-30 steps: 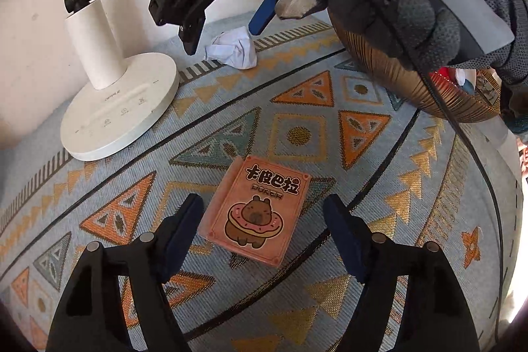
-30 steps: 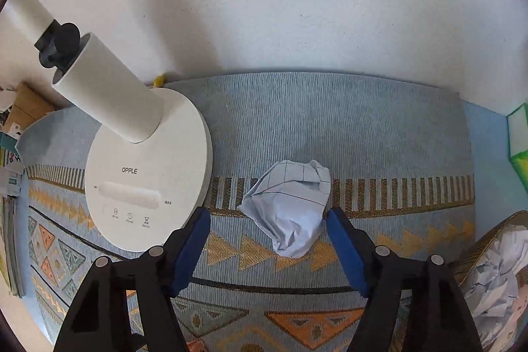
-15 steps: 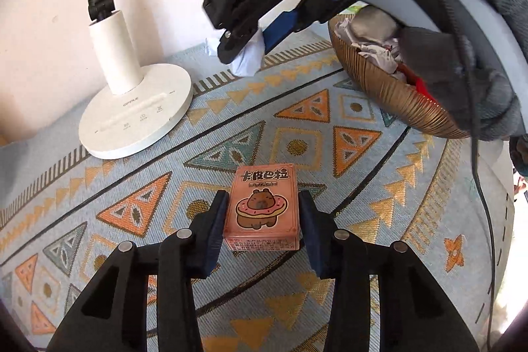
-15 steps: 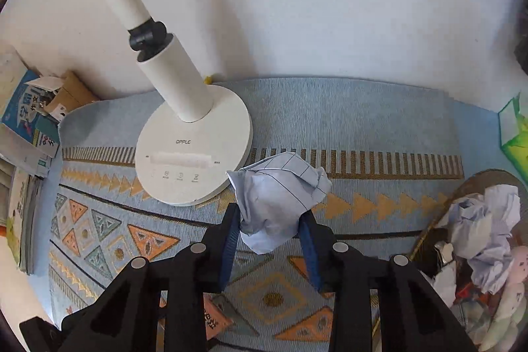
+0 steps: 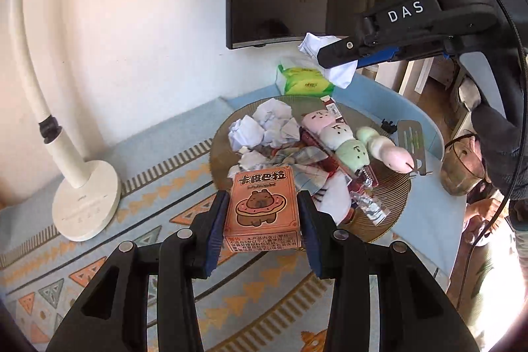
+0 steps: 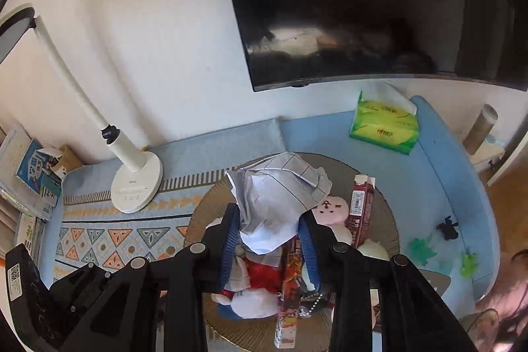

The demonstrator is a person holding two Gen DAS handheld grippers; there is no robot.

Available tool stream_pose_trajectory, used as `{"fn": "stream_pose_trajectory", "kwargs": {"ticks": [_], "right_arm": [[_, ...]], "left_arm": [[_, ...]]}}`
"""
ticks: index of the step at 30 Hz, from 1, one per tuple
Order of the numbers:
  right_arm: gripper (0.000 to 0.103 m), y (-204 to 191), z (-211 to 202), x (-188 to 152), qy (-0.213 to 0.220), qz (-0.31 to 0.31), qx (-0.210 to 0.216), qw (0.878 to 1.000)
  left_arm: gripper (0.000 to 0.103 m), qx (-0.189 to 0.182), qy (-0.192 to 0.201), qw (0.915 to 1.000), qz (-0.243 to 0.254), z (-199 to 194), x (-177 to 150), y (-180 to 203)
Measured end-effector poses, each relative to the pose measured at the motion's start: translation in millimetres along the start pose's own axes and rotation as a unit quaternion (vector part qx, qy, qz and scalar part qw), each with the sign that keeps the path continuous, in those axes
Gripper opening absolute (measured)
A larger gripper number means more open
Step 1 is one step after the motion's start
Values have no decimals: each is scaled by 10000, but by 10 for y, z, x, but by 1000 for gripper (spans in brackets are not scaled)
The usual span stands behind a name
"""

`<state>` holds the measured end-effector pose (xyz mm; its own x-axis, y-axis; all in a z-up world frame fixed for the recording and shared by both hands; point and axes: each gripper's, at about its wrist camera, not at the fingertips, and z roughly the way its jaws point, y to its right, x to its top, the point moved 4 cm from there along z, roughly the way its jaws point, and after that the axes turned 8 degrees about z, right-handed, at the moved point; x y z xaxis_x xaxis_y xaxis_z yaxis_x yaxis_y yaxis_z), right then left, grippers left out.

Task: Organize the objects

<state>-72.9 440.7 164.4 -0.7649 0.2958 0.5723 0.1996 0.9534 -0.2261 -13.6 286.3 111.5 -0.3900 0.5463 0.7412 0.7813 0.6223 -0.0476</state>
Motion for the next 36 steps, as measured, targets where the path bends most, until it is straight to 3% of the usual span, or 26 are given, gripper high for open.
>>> {"fn": "stream_pose_trajectory", "kwargs": {"ticks": [6, 8, 9, 10, 18, 23, 26, 29, 30, 33, 36], "right_arm": [[38, 163, 348, 59, -47, -91, -179, 9998], [50, 187, 489, 55, -242, -129, -321, 9991], [50, 217, 518, 44, -228, -114, -416, 9988], [50, 243, 516, 30, -172, -112, -464, 9987], [50, 352, 224, -180, -64, 113, -111, 9999], [54, 103, -154, -373, 71, -40, 285, 9996], [63, -173, -365, -543, 122, -178, 601, 9980], [65, -514, -514, -774, 174, -398, 872, 9952], [65, -633, -529, -856, 138, -465, 976, 9940], [65, -977, -467, -1174, -99, -601, 1255, 9902], [65, -1312, -322, -1524, -187, -879, 1233, 9883]], "left_arm": [[39, 173, -101, 9995, 258, 394, 136, 243], [54, 124, -86, 9993, 346, 471, 141, 274], [72, 122, -143, 9993, 335, 501, 137, 273], [81, 158, -149, 9994, 277, 504, 122, 257], [81, -107, -158, 9995, -248, 377, -64, 88], [81, 85, 42, 9990, -440, -40, -236, -27], [82, 292, 160, 9977, -586, -434, -407, -157], [82, 590, 238, 9945, -835, -840, -612, -375], [83, 682, 292, 9927, -950, -998, -699, -456], [102, 1127, 429, 9838, -1326, -1411, -981, -728], [102, 1761, 327, 9721, -1516, -1709, -1349, -982]]}}
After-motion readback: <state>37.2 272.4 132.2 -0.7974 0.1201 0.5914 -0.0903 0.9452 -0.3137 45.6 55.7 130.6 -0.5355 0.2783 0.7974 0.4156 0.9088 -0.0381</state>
